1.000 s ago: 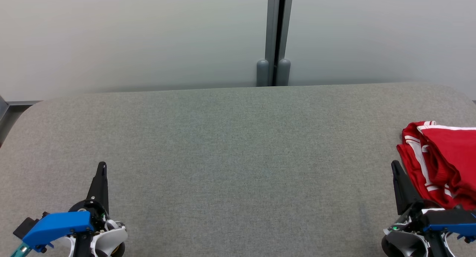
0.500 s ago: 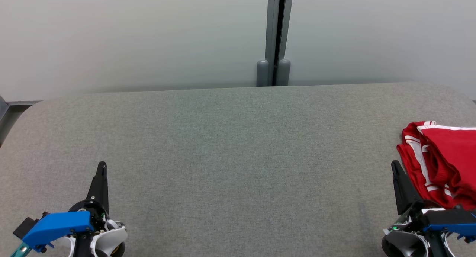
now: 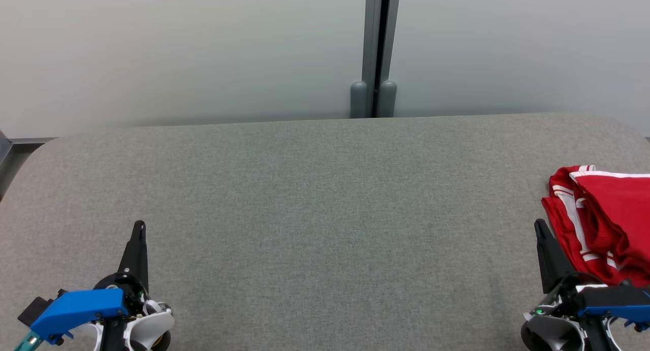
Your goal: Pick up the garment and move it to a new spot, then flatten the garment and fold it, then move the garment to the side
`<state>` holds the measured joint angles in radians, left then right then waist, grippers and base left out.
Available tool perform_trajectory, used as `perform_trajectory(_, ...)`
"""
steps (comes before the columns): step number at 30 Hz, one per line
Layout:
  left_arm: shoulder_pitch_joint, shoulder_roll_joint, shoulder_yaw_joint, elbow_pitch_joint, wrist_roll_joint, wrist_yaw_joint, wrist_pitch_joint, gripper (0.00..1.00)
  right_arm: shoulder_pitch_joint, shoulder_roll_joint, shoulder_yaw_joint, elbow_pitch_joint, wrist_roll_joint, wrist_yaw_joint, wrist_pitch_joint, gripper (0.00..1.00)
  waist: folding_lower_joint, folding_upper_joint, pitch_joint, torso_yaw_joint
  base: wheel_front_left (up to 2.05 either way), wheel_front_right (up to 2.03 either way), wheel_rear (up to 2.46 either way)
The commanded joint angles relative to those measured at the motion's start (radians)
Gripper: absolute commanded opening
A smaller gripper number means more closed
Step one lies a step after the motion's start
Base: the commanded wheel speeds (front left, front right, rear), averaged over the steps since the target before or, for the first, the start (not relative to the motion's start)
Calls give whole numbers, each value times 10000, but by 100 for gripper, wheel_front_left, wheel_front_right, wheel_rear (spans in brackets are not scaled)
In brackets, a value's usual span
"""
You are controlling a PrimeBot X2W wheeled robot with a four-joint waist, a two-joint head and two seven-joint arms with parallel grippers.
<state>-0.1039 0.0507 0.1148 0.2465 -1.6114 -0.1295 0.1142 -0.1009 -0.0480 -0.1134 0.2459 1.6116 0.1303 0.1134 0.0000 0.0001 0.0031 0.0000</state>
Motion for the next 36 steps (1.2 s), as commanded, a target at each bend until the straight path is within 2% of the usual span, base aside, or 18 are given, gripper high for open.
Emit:
perform_trajectory(1, -99, -23, 21, -43, -28, -34, 34, 0, -143, -40, -22, -29, 26, 7, 28, 0, 0, -1, 0, 0, 0, 0, 0)
perform_trajectory(36, -99, -23, 19, -45, -30, -34, 34, 0, -143, -41, -20, -29, 27, 7, 27, 0, 0, -1, 0, 0, 0, 0, 0)
